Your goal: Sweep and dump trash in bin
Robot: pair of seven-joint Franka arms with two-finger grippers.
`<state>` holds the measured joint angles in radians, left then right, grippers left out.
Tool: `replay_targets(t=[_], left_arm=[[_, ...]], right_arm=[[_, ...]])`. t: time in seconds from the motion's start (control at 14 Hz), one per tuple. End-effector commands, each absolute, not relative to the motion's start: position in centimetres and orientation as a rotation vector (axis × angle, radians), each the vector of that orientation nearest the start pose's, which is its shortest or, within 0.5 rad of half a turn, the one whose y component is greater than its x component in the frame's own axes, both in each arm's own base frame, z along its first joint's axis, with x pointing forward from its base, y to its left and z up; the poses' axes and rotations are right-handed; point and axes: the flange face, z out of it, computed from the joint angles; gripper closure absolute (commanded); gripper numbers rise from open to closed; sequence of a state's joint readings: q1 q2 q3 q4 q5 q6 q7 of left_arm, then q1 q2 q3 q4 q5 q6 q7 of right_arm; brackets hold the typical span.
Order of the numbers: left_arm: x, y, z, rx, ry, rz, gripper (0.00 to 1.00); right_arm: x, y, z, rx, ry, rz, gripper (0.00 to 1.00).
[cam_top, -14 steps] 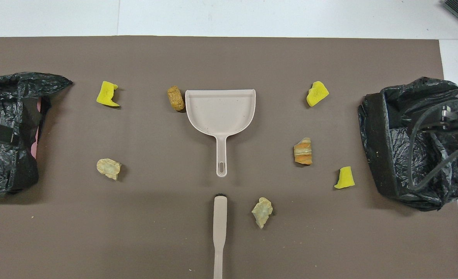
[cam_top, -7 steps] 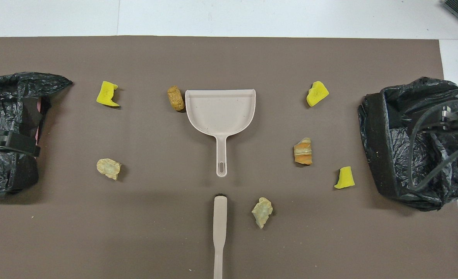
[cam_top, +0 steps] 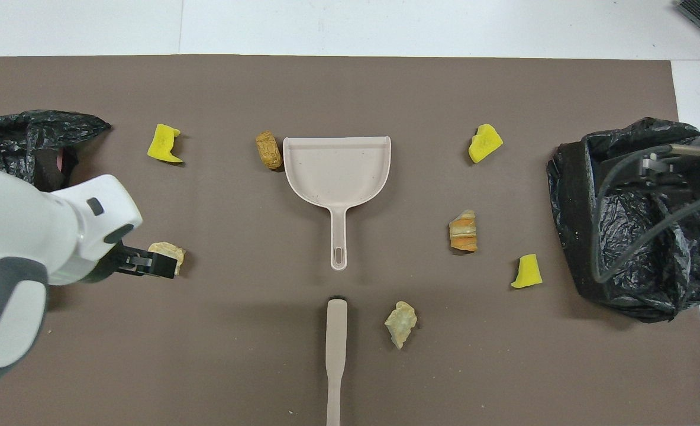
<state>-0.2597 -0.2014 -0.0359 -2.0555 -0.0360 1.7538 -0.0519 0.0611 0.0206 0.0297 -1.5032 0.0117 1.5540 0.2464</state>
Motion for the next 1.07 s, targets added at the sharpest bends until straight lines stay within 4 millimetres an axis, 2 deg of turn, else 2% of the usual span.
replay_targets(t=[0.0,0.14,0.28,0.43,0.5,0.71,0.78,0.85,1.0], left_arm=[[43.1,-17.5,49.8,-3.121,0.391,0.157,0.00],[40.7,-21.3,47.6,-3.108,0.362,0.175,0.00],[38.5,-24.1,46.1,-3.094,0.373,0.185,0.00],[36.2,-27.2,45.6,-3.077,0.451,0.206,0.00],[34.5,-29.0,44.6,-3.069,0.501,0.240,0.00],[29.2,-33.8,41.0,-3.084,0.525,0.176,0.00],[27.5,-34.9,39.8,-3.098,0.517,0.140,0.00],[25.9,-36.0,39.1,-3.105,0.534,0.116,0.00],[23.8,-37.9,37.9,-3.106,0.541,0.105,0.00]], right_arm=[[58.0,9.2,61.0,-3.107,0.254,-0.047,0.00],[59.6,12.8,58.4,-3.102,0.262,-0.049,0.00],[61.1,16.8,56.3,-3.091,0.296,-0.060,0.00],[62.6,21.7,53.9,-3.074,0.358,-0.068,0.00],[63.0,23.9,52.9,-3.059,0.389,-0.080,0.00],[61.9,29.3,50.6,-3.054,0.347,-0.064,0.00],[61.4,31.1,49.5,-3.061,0.315,-0.047,0.00],[61.5,31.6,48.4,-3.066,0.310,-0.025,0.00],[61.0,33.9,46.4,-3.059,0.268,-0.002,0.00]])
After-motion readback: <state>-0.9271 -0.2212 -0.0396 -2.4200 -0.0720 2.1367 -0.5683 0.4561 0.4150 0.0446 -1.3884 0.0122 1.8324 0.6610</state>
